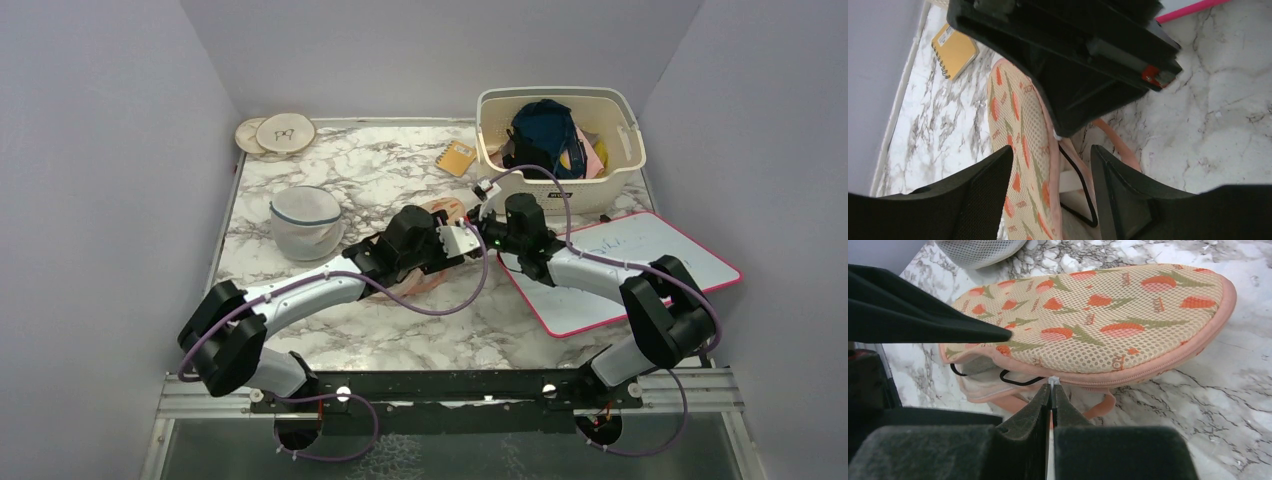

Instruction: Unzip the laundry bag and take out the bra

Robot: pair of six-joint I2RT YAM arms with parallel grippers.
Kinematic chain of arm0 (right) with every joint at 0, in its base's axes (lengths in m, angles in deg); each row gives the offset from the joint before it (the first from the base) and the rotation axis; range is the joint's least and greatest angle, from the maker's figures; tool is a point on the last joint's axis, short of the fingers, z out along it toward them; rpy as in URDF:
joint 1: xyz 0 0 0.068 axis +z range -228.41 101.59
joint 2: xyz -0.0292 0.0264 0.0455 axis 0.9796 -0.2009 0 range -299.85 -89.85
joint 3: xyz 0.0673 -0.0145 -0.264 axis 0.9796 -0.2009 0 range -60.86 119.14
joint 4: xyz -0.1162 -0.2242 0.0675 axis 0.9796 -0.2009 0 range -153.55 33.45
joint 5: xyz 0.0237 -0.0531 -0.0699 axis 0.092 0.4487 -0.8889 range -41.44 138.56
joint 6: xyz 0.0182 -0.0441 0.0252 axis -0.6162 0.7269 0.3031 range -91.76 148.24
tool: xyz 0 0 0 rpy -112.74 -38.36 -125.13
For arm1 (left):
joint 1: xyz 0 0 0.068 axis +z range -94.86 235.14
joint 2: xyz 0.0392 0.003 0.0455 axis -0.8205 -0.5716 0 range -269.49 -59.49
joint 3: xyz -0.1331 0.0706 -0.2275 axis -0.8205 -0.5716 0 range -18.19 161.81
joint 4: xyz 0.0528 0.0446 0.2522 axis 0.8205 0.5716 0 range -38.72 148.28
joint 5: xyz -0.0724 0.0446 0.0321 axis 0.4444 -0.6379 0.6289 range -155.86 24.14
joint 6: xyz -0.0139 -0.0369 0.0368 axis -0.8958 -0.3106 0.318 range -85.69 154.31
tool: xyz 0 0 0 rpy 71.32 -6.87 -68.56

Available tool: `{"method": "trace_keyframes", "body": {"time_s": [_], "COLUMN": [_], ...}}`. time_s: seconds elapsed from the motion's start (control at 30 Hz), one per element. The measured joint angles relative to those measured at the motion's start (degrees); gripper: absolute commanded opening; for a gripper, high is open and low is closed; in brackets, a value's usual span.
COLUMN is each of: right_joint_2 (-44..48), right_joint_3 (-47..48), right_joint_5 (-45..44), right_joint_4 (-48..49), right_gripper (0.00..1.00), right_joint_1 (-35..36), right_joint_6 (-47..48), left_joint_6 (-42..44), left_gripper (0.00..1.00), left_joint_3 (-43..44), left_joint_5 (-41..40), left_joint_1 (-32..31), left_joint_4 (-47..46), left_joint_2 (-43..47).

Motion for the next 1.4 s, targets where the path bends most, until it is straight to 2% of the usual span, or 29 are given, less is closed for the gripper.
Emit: {"method": "trace_keyframes", "body": {"time_s": [0.1,0.17,0.57,0.8,0.87,0.9,1.23,1.4], "right_joint_2": [0.09,0.09,1.68,1.70,1.70,1.70,1.70,1.33], "right_joint_3": [-0.20,-0.37,-0.98,-1.33,-1.33,-1.33,-1.33,-1.11], "right_joint_5": [0.02,0.04,-0.02,-0.02,-0.02,-0.04,-4.37,-6.99], "right_joint_4": [0.11,0.24,0.92,1.20,1.25,1.25,1.27,0.52], "right_gripper": [0.01,0.01,0.01,0.01,0.01,0.01,0.01,0.01], "right_joint_1": [0.76,1.11,1.49,1.49,1.49,1.49,1.40,-1.42], "right_joint_6": [-0.50,-0.81,-1.42,-1.29,-1.29,-1.29,-2.34,-2.82], "left_joint_6": [-1.25,-1.62,-1.81,-1.77,-1.73,-1.73,-0.11,1.42], "left_gripper": [0.35,0.31,0.33,0.15,0.03,0.00,0.00,0.00], "left_joint_3": [2.38,2.71,2.67,2.62,2.62,2.62,1.86,1.03], "left_joint_5": [-1.33,-2.12,-4.11,-5.18,-5.25,-5.27,-4.70,-3.10], "left_joint_1": [0.00,0.02,0.02,0.42,0.66,0.66,0.68,0.68], "left_joint_4": [0.17,0.52,1.62,1.31,1.33,1.33,1.29,1.36], "left_joint_2": [-3.56,-4.70,-4.92,-6.16,-6.43,-6.51,-5.86,-3.93]}}
